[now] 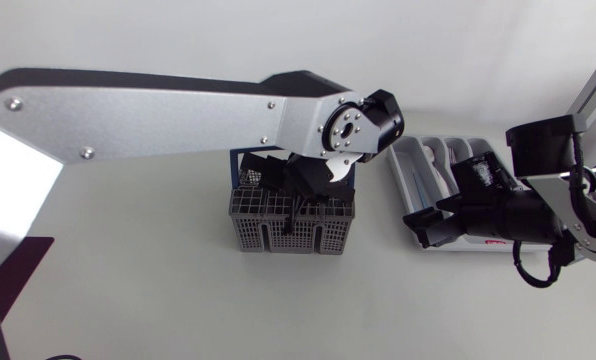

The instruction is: Unload the cutlery basket into the drawer organizer.

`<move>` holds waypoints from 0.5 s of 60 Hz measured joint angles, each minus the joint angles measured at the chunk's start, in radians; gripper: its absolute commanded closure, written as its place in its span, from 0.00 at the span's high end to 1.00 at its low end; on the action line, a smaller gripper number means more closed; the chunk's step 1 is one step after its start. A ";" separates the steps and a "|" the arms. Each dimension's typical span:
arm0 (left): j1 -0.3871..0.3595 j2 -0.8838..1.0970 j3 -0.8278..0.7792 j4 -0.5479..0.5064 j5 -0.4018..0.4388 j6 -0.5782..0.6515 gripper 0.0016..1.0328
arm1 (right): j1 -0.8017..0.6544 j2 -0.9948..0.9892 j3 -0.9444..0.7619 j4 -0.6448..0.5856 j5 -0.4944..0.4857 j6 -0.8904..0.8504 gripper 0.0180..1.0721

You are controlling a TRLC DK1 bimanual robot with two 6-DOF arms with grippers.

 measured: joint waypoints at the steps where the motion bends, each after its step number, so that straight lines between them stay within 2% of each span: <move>1: 0.000 0.000 0.000 0.000 0.000 -0.002 0.41 | 0.000 0.000 0.000 0.000 0.000 0.000 0.88; 7: 0.000 0.003 0.000 0.000 0.000 -0.007 0.40 | 0.000 0.000 0.000 0.000 0.000 0.000 0.88; 12: 0.000 0.004 0.000 0.000 0.000 -0.014 0.28 | 0.000 0.000 0.000 0.000 0.000 0.000 0.88; 30: 0.000 0.005 0.000 0.000 -0.003 -0.014 0.19 | 0.000 0.000 0.000 0.000 0.000 0.000 0.88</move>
